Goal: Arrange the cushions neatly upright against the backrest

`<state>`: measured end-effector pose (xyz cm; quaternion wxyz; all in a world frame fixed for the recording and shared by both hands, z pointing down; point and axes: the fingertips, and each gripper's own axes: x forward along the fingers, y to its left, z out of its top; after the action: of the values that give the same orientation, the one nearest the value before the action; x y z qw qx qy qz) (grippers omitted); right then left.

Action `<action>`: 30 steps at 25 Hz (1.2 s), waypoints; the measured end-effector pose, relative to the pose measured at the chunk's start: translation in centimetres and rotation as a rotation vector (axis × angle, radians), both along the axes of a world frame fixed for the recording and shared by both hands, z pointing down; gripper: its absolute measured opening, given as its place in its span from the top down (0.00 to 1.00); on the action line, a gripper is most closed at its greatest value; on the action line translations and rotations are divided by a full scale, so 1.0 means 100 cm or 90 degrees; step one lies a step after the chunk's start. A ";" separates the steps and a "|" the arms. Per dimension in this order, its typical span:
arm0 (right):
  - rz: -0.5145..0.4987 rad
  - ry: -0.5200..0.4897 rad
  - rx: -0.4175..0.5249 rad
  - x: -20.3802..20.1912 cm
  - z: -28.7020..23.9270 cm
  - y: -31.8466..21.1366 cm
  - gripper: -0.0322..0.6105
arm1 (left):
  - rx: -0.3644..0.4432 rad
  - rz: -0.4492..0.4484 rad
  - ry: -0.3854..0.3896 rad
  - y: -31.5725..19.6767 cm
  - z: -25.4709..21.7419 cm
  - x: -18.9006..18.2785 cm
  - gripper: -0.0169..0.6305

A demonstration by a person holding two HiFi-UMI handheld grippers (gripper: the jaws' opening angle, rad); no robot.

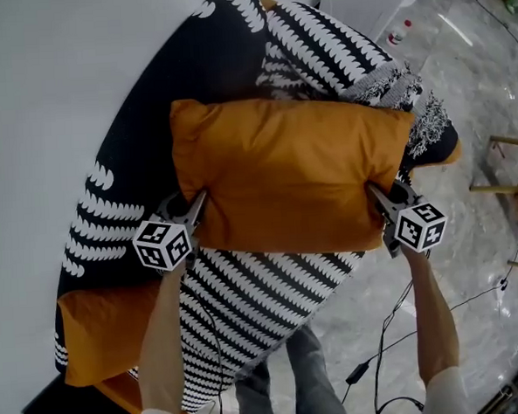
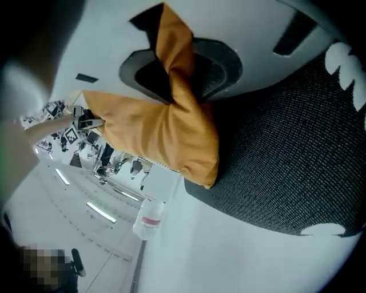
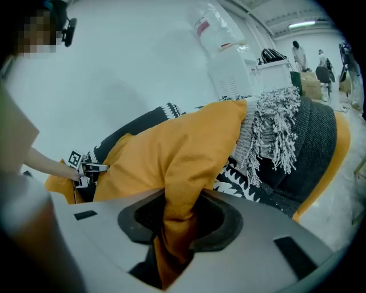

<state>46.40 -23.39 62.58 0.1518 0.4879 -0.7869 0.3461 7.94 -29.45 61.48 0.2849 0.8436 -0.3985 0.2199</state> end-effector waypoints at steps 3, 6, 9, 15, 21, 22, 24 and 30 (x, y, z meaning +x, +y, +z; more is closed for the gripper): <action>0.003 0.026 0.026 -0.004 -0.009 -0.003 0.73 | 0.026 -0.001 0.011 -0.004 -0.004 -0.003 0.77; -0.015 0.043 0.046 -0.009 -0.023 -0.001 0.74 | 0.047 -0.020 0.018 0.009 -0.017 -0.008 0.78; -0.047 0.057 0.074 -0.013 -0.044 -0.005 0.74 | 0.084 -0.065 0.028 0.031 -0.041 -0.016 0.78; -0.148 0.064 0.139 -0.072 -0.088 -0.032 0.73 | 0.114 -0.168 0.035 0.076 -0.081 -0.073 0.77; -0.261 0.053 0.160 -0.170 -0.107 -0.045 0.73 | 0.114 -0.272 0.013 0.137 -0.105 -0.154 0.77; -0.286 0.051 0.164 -0.188 -0.109 -0.049 0.73 | 0.115 -0.293 0.007 0.147 -0.108 -0.166 0.77; -0.326 0.053 0.170 -0.218 -0.112 -0.053 0.73 | 0.113 -0.331 0.001 0.167 -0.111 -0.186 0.77; -0.393 0.075 0.183 -0.276 -0.107 -0.072 0.72 | 0.112 -0.405 0.005 0.200 -0.107 -0.213 0.77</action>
<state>18.82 -30.56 51.85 0.2238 0.2626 -0.9280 0.1407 -13.34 -9.48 50.76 0.2670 0.6990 -0.6585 0.0810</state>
